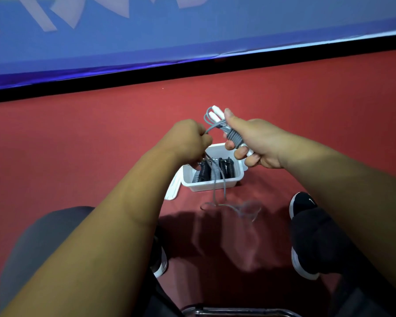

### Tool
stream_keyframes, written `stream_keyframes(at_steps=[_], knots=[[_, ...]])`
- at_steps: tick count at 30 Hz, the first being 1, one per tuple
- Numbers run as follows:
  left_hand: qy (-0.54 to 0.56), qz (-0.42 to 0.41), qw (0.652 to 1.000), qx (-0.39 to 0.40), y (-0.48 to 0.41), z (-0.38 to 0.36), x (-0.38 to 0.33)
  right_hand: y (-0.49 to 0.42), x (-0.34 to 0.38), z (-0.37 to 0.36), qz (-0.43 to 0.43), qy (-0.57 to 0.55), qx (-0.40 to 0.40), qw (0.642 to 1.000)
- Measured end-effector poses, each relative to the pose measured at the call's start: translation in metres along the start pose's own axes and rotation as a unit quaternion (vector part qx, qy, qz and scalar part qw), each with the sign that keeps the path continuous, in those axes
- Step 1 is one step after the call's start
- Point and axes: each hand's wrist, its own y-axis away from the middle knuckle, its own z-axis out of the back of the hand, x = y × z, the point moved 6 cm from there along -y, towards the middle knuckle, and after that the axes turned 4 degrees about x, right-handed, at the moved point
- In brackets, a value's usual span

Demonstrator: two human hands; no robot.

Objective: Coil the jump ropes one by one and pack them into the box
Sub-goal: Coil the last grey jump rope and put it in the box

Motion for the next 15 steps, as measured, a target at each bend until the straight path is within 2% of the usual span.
stream_keyframes(at_steps=[3,5,11,15], knots=[[0.081,-0.012,0.996,0.020,-0.001,-0.003,-0.002,0.001,0.000,0.003,-0.008,-0.024,-0.013,1.000],[0.094,-0.036,0.995,0.027,-0.001,-0.001,-0.004,0.001,0.000,0.006,-0.010,-0.031,-0.021,0.999],[-0.013,-0.125,0.992,-0.028,-0.002,0.016,-0.011,0.000,0.006,0.010,-0.009,-0.079,-0.007,0.997],[0.042,-0.133,0.989,0.055,0.000,0.006,-0.011,0.004,0.014,0.011,0.001,-0.143,0.023,0.989]])
